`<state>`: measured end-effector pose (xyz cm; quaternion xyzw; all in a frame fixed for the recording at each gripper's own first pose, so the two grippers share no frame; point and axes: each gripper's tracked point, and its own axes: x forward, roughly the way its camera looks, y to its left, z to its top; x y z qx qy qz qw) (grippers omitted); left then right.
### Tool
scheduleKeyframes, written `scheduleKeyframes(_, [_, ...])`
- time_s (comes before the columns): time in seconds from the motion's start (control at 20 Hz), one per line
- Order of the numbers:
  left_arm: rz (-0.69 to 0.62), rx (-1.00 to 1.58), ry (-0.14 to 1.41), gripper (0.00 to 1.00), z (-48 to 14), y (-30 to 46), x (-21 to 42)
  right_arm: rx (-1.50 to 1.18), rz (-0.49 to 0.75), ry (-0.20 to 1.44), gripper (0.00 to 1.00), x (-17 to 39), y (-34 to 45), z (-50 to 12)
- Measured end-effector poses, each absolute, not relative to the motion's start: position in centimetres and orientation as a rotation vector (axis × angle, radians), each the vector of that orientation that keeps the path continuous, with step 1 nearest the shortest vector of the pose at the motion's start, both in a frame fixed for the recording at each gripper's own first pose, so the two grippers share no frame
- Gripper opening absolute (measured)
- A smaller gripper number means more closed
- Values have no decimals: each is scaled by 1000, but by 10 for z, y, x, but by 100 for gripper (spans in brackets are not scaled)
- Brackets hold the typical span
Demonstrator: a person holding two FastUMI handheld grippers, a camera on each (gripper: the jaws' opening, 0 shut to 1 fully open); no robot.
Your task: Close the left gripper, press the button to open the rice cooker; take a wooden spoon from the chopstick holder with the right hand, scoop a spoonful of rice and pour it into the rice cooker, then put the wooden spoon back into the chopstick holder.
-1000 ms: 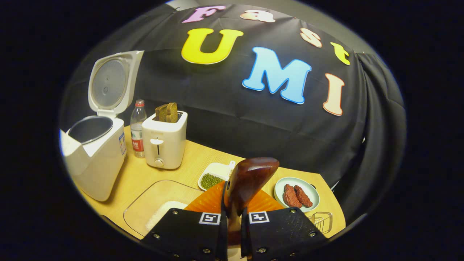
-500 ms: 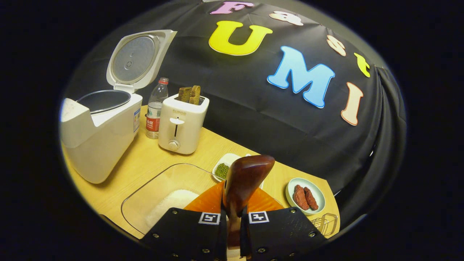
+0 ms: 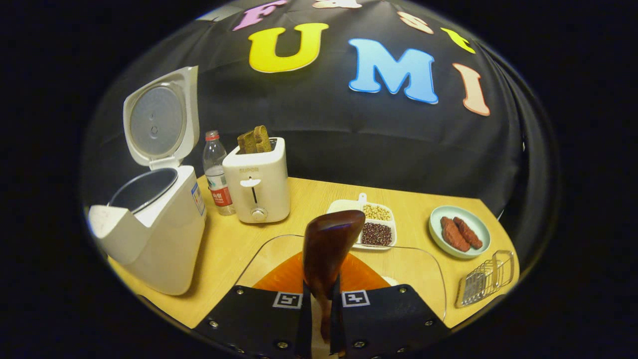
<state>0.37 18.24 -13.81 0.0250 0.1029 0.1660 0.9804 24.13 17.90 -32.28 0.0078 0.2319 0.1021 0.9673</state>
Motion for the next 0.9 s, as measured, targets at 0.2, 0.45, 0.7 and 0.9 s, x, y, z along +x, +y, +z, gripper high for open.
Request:
scheduleKeyframes(0.2, [330,54,209,98,-138,185,4,269,198,512,14,242,176,-321])
scheduleKeyframes(0.45, [322,60,207,98,-135,183,7,504,180,531,14,243,157,-325])
scheduleKeyframes(0.7, [296,78,196,98,-126,177,11,770,132,512,14,246,128,-322])
scheduleKeyframes(0.9, [263,93,190,96,-118,170,16,901,133,436,14,250,111,-297])
